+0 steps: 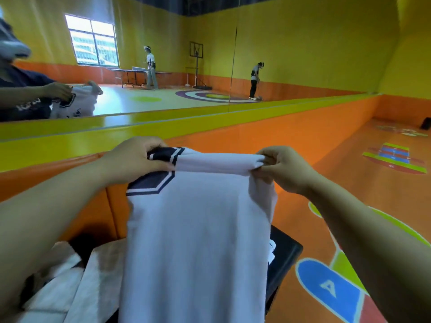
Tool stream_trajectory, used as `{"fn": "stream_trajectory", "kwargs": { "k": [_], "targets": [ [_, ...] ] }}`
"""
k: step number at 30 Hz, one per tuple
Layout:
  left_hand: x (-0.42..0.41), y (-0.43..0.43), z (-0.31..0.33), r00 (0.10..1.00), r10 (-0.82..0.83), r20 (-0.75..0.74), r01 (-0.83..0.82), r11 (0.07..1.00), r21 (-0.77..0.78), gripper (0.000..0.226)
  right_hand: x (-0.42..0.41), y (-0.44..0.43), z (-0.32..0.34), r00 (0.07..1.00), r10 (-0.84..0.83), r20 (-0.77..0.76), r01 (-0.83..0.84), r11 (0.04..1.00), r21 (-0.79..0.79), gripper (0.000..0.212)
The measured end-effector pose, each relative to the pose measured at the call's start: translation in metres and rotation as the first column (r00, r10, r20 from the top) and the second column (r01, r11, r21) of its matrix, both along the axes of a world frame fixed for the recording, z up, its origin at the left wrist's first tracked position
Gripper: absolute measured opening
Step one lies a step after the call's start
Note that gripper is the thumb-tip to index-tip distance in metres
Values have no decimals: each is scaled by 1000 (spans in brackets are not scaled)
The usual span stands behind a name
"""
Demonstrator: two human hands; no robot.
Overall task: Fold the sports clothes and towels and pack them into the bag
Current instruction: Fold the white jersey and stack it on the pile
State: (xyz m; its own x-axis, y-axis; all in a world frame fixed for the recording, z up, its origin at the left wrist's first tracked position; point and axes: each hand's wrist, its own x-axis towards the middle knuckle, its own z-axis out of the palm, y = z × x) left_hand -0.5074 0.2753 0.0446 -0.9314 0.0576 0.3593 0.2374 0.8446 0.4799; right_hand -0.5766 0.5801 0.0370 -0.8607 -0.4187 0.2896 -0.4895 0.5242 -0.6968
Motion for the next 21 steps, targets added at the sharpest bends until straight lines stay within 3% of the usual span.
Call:
{"fn": "stream_trajectory", "kwargs": {
  "k": [3,8,11,15,18,21],
  "targets": [
    [-8,5,-14,999,44,31,-44,999,5,18,-10,-2,-13,997,-58,-43,60,997,54,10],
    [-17,28,-6,978,72,-195,-76,997,-18,16,-15,9,-9,949,-209,-237,204,978,-46,25],
    [-10,39,-5,973,14,-229,-7,999,31,18,1,26,-9,929,-218,-300,205,976,-76,27],
    [13,42,-49,994,-86,-71,93,991,95,27,34,54,-45,972,-81,-221,102,991,82,33],
    [36,46,-111,980,-117,159,94,985,148,21,59,66,-94,1000,-5,18,0,973,229,25],
    [61,48,-169,899,-221,379,149,966,209,22,81,73,-142,974,10,226,-91,931,353,23]
  ]
}}
